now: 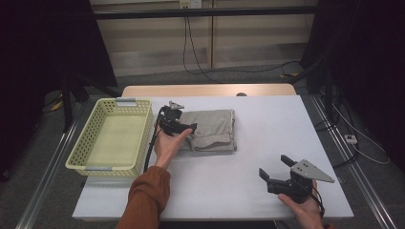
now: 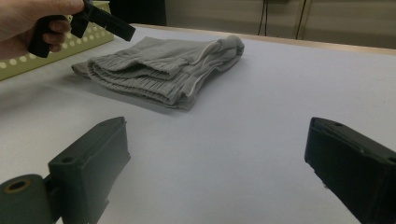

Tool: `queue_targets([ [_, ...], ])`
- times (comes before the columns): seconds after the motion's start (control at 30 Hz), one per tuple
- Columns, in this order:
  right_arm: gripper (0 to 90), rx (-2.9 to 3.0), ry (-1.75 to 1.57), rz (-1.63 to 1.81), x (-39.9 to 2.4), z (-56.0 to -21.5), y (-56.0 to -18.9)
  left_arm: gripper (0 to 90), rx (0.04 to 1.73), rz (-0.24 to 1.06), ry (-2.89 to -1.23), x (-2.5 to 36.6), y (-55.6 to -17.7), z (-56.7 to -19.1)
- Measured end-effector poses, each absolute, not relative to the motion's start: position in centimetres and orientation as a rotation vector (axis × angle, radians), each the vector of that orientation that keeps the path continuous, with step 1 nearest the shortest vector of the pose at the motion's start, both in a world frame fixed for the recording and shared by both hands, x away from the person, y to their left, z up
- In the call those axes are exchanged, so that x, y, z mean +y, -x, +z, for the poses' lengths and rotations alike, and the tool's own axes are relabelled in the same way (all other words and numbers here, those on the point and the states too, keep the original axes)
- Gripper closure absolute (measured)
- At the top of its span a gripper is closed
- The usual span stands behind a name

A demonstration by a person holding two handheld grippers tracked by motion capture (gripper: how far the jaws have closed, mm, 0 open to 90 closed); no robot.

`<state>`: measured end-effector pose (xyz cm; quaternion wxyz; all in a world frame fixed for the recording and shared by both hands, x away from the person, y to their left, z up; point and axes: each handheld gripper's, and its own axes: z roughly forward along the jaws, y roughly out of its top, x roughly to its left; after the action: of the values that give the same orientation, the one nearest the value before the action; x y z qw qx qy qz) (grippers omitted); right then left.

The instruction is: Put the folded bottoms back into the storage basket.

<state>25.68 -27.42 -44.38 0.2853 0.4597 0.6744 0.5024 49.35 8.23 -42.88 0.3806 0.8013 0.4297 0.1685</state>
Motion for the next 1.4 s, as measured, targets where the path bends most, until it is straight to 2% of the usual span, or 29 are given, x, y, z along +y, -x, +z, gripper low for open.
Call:
queue_targets([
  [0.23, 6.1, 1.808, -1.23, 1.334, -27.4, -44.4, -25.7, 7.4, 1.127, 0.419, -2.066, 7.9, -50.3, -44.0],
  [0.37, 6.1, 1.807, -1.23, 1.333, -27.5, -44.4, -25.7, 6.8, 1.133, 0.488, -2.144, 7.6, -50.5, -44.8],
  [0.5, 6.0, 1.806, -1.236, 1.334, -27.4, -44.5, -25.7, 4.9, 1.177, 0.494, -2.178, 7.8, -50.7, -45.4],
  [0.77, 6.0, 1.807, -1.233, 1.334, -27.4, -44.5, -25.7, 3.4, 1.247, 0.377, -2.133, 8.6, -51.2, -46.0],
  [0.83, 6.0, 1.808, -1.24, 1.333, -27.4, -44.5, -25.8, 13.8, 1.252, 0.353, -2.137, 8.6, -51.2, -45.7],
  [0.87, 6.0, 1.808, -1.24, 1.333, -27.4, -44.5, -25.8, 13.8, 1.249, 0.332, -2.134, 8.6, -51.1, -45.5],
  [0.93, 6.0, 1.809, -1.24, 1.332, -27.4, -44.6, -25.8, 22.1, 1.25, 0.321, -2.135, 8.4, -50.9, -45.3],
  [0.97, 6.0, 1.813, -1.235, 1.327, -27.3, -44.6, -25.8, 32.9, 1.249, 0.309, -2.136, 8.3, -50.8, -45.2],
  [1.0, 6.0, 1.813, -1.235, 1.327, -27.3, -44.6, -25.8, 32.9, 1.252, 0.291, -2.127, 8.1, -50.7, -45.1],
  [1.03, 6.0, 1.812, -1.24, 1.327, -27.3, -44.6, -25.8, 38.8, 1.254, 0.275, -2.116, 8.0, -50.7, -45.1],
  [1.2, 6.1, 1.816, -1.245, 1.326, -27.2, -44.6, -25.9, 41.1, 1.243, 0.237, -2.122, 7.7, -50.6, -45.0],
  [1.27, 6.1, 1.819, -1.243, 1.325, -27.2, -44.7, -25.9, 44.8, 1.234, 0.237, -2.135, 7.4, -50.4, -44.9],
  [1.33, 6.1, 1.816, -1.248, 1.327, -27.2, -44.7, -25.9, 54.4, 1.224, 0.221, -2.147, 7.2, -50.4, -44.8],
  [1.37, 6.1, 1.816, -1.248, 1.327, -27.2, -44.7, -25.9, 54.4, 1.207, 0.212, -2.162, 7.1, -50.4, -44.8],
  [1.4, 6.2, 1.816, -1.247, 1.324, -27.2, -44.7, -25.9, 61.2, 1.195, 0.196, -2.163, 7.1, -50.4, -44.8],
])
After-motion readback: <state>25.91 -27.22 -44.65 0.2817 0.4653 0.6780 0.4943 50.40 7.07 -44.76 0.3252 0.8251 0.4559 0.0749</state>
